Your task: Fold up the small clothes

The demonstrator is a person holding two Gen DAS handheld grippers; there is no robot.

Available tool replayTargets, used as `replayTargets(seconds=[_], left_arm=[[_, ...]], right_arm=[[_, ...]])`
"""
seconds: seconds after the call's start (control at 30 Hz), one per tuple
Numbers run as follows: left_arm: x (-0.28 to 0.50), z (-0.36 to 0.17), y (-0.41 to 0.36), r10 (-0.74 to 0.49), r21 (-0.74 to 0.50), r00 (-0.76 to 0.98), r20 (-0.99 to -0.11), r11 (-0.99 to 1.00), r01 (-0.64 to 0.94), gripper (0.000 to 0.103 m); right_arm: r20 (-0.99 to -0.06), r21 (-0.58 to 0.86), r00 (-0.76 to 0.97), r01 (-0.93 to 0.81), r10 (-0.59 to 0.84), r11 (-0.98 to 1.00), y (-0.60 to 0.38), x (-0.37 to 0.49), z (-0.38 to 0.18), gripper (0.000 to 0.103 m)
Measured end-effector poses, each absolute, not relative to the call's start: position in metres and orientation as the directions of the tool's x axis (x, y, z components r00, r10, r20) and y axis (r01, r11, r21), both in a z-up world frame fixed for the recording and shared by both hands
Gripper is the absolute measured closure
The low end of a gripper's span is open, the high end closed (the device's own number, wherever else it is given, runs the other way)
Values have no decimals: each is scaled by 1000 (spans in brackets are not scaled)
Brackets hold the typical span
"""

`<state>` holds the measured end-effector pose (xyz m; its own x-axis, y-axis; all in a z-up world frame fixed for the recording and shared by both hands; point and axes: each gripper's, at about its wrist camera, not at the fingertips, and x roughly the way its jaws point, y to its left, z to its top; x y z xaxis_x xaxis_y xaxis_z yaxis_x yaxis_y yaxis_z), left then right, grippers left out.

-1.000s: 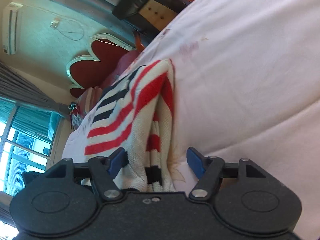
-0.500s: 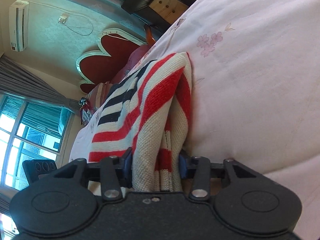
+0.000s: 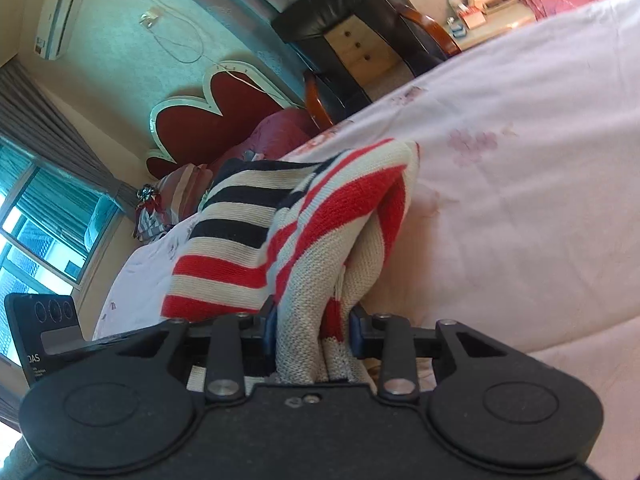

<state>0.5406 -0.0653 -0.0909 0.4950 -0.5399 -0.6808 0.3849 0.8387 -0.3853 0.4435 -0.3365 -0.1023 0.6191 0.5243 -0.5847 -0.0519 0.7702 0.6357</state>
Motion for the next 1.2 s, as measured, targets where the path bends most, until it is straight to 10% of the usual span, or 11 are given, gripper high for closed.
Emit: replayTargets(seconds=[0.57,0.97,1.2], left_arm=[[481,-53,96,-525,-386,549,-650,851,356,60],[425,-125,288,-466,-465,553,-691,872,154,60],[400,-165,304,-487,-555,602,-633,827,85,39]], right_arm=[[-580,586,607,-152,543,796,-200,424,-54,71],[-599,647,446,-219,665,730,-20,444,-105,71],[-629,678,423,-112,652,726,-25,445,-155,71]])
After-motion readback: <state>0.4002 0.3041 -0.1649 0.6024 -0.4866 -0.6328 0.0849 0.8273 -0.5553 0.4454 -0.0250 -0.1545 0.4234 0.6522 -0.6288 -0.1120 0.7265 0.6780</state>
